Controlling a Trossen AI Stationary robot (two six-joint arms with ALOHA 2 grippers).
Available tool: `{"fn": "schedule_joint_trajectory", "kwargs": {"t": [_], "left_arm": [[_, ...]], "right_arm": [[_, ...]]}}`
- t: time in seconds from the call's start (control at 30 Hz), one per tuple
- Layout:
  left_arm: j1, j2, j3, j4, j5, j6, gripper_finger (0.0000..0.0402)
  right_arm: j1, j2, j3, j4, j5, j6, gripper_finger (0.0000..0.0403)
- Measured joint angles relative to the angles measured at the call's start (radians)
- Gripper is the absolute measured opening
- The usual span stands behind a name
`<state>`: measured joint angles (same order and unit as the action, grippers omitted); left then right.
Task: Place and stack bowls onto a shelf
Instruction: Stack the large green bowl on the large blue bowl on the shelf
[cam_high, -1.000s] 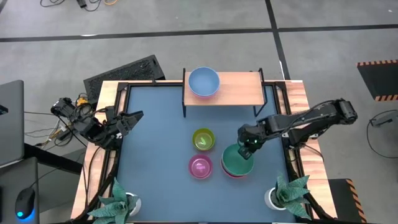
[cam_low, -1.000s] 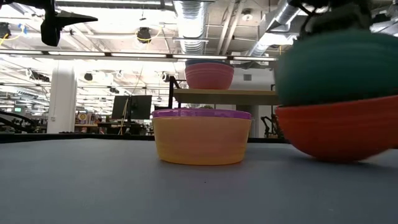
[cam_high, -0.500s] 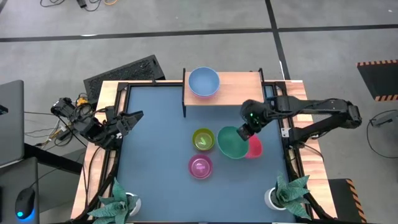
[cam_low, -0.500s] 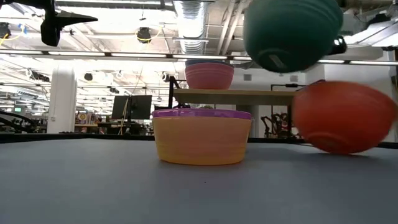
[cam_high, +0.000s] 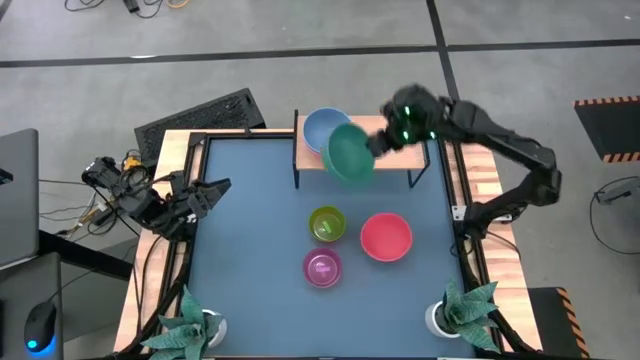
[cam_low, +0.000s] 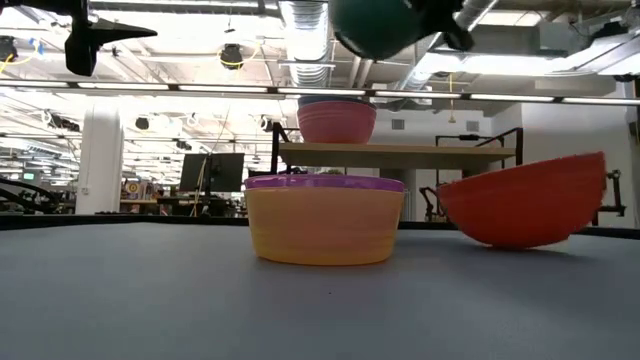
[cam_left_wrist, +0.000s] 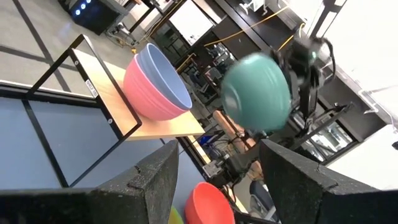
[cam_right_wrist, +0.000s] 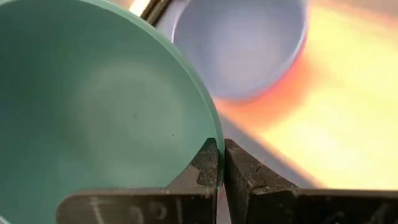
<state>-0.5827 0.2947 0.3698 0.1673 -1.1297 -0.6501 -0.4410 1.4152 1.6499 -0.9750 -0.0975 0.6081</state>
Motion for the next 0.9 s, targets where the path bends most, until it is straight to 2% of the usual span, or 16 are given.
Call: {"fn": "schedule_joint_trajectory", "kwargs": {"t": [0.23, 0.43, 0.67, 0.9], "left_arm": [[0.000, 0.000, 0.000, 0.001, 0.000, -0.002, 0.0209], [0.000, 0.000, 0.000, 0.002, 0.000, -0.002, 0.0209], [0.000, 0.000, 0.000, 0.003, 0.000, -0.002, 0.0209], [0.000, 0.000, 0.000, 0.003, -0.001, -0.002, 0.0209]], "right_arm": [[-0.114, 0.233, 0.266, -0.043, 0.004, -0.114, 0.0029], [-0.151, 0.392, 0.420, -0.128, 0.000, -0.173, 0.0029], [-0.171, 0.495, 0.496, -0.224, -0.001, -0.210, 0.0029], [-0.183, 0.521, 0.498, -0.241, 0.017, -0.222, 0.0029]]}}
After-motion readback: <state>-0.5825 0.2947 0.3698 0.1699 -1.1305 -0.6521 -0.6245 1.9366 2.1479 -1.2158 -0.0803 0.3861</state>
